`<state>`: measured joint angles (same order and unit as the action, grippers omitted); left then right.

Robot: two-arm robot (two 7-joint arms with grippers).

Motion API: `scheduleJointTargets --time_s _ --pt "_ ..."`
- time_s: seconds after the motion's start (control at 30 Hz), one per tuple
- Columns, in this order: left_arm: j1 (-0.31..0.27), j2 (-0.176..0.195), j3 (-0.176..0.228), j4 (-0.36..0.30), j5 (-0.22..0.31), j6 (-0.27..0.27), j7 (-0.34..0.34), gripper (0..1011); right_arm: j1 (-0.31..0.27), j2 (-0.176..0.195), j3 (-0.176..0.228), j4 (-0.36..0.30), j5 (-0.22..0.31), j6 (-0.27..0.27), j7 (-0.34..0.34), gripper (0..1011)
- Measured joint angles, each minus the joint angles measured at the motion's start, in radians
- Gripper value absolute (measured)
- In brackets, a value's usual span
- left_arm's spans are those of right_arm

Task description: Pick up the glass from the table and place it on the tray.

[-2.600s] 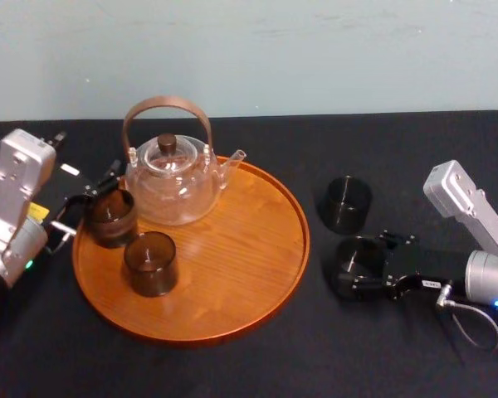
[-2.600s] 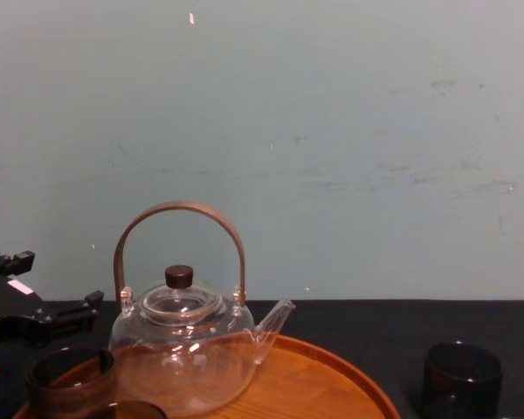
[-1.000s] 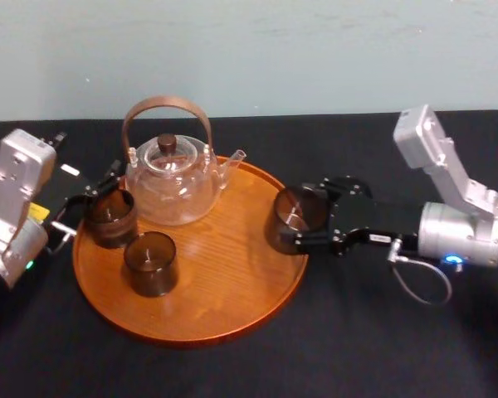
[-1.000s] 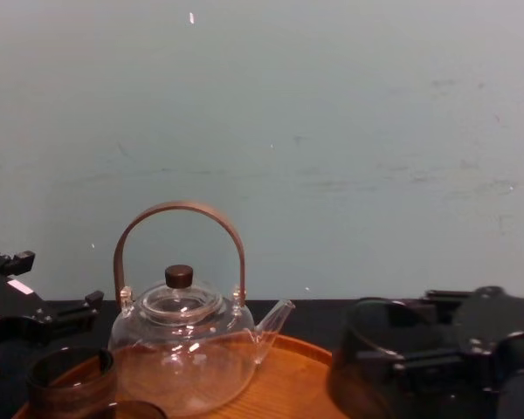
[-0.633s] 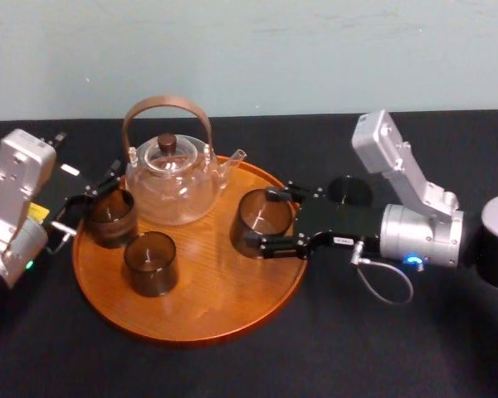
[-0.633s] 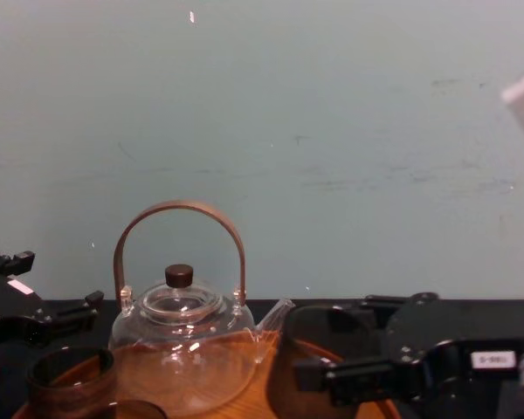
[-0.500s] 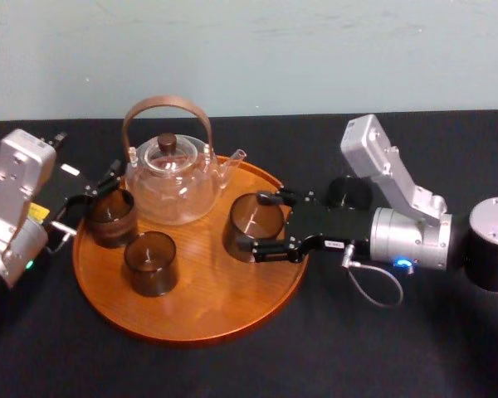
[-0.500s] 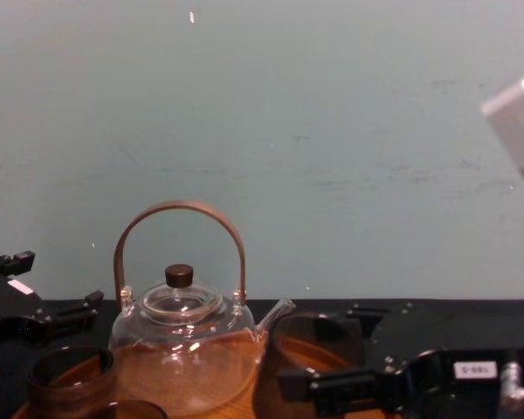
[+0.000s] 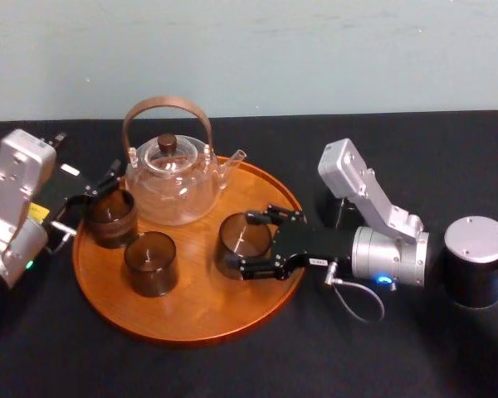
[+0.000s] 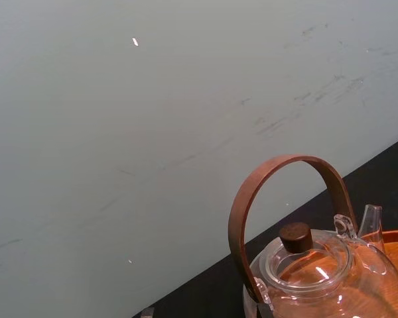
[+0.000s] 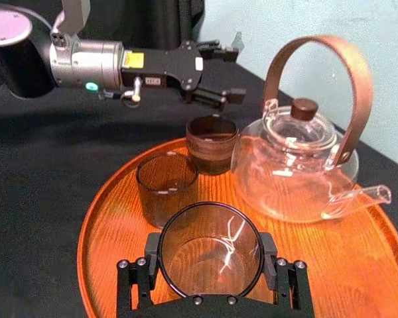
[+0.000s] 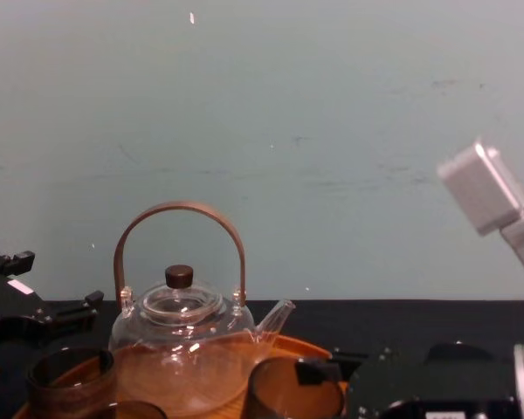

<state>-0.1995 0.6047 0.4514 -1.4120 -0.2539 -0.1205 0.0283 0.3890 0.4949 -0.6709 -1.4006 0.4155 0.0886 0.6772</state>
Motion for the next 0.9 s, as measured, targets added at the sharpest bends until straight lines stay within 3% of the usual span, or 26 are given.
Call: scheduleJointTargets --time_s 0.9 --pt "0.0 0.0 0.0 0.0 0.0 0.0 0.0 1001 -0.015 -0.041 -0.019 0.064 -0.055 -0.012 -0.007 904"
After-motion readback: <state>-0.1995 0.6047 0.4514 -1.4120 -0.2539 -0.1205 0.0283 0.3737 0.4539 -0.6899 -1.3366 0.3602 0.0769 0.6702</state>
